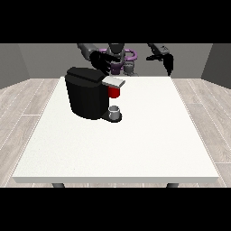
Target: Insert the coffee pod into the coffee machine and close the lid
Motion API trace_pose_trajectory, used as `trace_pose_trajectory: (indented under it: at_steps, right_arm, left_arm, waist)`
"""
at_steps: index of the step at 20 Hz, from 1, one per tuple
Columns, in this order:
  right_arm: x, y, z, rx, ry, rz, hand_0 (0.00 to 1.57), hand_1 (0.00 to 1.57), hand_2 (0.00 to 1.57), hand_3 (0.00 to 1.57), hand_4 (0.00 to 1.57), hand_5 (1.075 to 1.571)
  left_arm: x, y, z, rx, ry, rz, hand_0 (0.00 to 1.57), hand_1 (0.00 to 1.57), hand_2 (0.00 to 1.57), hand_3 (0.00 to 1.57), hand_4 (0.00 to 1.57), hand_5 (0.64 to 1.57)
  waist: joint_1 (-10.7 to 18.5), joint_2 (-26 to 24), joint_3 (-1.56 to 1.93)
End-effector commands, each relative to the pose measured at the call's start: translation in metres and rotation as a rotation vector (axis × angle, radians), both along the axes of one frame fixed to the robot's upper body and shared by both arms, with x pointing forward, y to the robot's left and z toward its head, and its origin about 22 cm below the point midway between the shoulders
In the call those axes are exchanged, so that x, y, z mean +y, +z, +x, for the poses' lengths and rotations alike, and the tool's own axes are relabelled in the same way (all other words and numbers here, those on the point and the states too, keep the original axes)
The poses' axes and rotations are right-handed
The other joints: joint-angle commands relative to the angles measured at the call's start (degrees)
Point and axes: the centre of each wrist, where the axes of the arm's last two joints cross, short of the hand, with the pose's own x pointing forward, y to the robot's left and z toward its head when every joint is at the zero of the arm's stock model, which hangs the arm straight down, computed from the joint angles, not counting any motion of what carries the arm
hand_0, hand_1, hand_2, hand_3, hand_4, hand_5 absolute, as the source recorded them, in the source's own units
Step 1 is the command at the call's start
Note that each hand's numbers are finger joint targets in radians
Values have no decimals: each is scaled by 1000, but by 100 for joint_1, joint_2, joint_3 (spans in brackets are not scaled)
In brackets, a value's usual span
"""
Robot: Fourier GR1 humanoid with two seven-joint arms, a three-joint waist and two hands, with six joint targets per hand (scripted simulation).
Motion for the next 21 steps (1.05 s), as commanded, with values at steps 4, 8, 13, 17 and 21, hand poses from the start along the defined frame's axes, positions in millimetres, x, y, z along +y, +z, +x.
trace_pose_trajectory:
  at_steps: [4,8,13,17,21]
  right_arm:
    - [21,13,5,-31,14,-57,0,0,0,0,110,1571]
    - [13,-13,-2,10,26,-1,0,0,0,0,125,1571]
    - [47,-17,-18,-29,169,42,0,0,0,0,178,1571]
    - [49,-58,-54,27,214,167,0,0,0,0,269,1571]
    - [41,-100,-91,127,97,236,0,0,0,0,157,1571]
  left_arm:
    - [-7,10,7,-57,-34,2,0,0,0,0,196,1571]
    - [-20,-1,-15,-21,-43,3,0,0,0,0,165,1571]
    - [-14,-16,-17,-58,-45,-30,0,0,0,0,192,1571]
    - [-24,-32,-17,27,12,-31,0,0,0,0,192,1571]
    - [2,-42,-28,69,47,-21,0,0,0,0,192,1571]
  waist:
    - [-19,-90,-3]
    - [85,-412,-2]
    - [-231,-479,-3]
    - [-587,-903,-2]
    - [-679,-1129,-2]
